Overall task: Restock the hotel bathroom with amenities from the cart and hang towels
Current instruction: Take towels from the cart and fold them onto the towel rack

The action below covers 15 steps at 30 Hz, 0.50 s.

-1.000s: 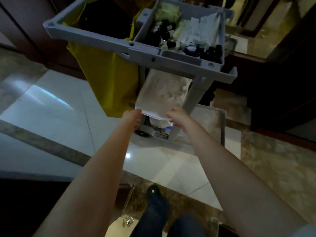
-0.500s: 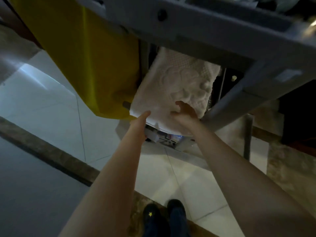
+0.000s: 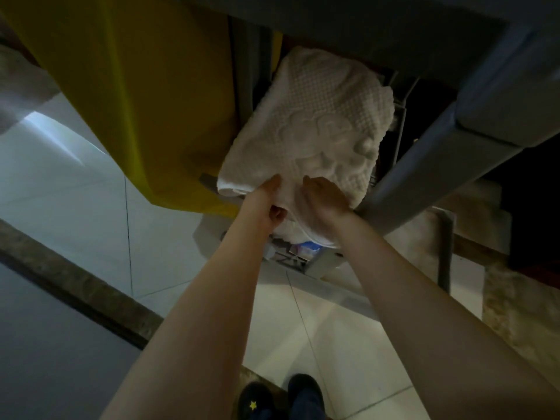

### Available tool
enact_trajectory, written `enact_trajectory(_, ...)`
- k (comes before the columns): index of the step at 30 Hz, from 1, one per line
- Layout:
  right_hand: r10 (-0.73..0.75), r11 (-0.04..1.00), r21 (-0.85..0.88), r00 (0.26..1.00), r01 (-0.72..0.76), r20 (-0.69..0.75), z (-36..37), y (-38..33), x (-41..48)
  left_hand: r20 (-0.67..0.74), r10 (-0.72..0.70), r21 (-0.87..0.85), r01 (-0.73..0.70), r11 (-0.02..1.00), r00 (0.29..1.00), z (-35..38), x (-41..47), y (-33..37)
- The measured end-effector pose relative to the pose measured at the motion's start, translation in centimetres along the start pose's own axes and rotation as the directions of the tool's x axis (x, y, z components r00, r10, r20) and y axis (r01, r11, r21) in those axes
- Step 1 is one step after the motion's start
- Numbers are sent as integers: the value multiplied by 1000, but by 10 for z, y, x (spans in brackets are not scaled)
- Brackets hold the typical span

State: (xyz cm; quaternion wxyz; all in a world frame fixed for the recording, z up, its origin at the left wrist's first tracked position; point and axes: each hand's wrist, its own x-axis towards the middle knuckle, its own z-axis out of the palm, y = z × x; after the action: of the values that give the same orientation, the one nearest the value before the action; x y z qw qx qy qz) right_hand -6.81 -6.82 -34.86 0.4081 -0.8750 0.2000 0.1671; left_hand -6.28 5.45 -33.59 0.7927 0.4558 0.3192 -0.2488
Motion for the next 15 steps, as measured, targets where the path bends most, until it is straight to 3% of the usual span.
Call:
enact_trajectory(4,45,991,128,994,-32,-101,-6,-10,-12,-86,89,68,-83,994,992,7,-12,16)
enact_trajectory(8,-13,965,248,962,83,-272,-8,-25,-40,13,160,-256,-152,955,987,5,-56,44)
enact_trajectory(10,7,963,254,940,86,-342,-5,-32,-49,-21,181,-322,-177,930,983,-6,-76,58)
enact_trajectory(13,169,947,317,919,-52,-355,11,-36,-61,-108,129,-322,-157,934,986,-27,-102,70)
enact_trajectory(15,360,857,482,880,-180,-311,27,-36,-66,-147,94,-286,-133,949,985,-41,-112,72)
